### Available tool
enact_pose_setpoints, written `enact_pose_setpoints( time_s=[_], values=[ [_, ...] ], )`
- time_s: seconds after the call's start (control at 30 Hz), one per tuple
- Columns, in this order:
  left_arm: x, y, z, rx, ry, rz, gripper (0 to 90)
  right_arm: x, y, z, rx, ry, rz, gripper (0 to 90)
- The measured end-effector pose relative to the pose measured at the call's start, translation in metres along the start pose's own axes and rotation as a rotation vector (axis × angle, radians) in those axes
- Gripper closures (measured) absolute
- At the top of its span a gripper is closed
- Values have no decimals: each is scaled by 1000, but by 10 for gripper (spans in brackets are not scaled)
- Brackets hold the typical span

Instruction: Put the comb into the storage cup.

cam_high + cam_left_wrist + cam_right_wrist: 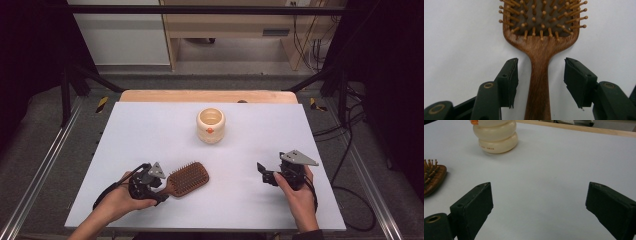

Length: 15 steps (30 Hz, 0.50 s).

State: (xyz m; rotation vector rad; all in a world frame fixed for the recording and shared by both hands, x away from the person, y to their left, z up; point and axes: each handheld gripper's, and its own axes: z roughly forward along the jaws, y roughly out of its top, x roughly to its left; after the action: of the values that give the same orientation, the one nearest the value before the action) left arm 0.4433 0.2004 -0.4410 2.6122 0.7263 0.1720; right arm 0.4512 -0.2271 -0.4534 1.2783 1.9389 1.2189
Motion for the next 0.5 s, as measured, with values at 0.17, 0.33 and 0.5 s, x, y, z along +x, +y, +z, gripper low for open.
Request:
enact_pose_setpoints(
  time_s=[0.17, 0.33, 0.5],
  values=[
    [2, 5, 4, 32, 13, 18, 508, -1, 0, 0, 1, 2, 2, 77],
    [3, 3, 7, 54, 8, 6, 553, -1, 0, 0, 4, 5, 0, 79],
    [5, 3, 9, 61, -10, 1, 590, 0, -1, 1, 11, 7, 3, 79]
  ],
)
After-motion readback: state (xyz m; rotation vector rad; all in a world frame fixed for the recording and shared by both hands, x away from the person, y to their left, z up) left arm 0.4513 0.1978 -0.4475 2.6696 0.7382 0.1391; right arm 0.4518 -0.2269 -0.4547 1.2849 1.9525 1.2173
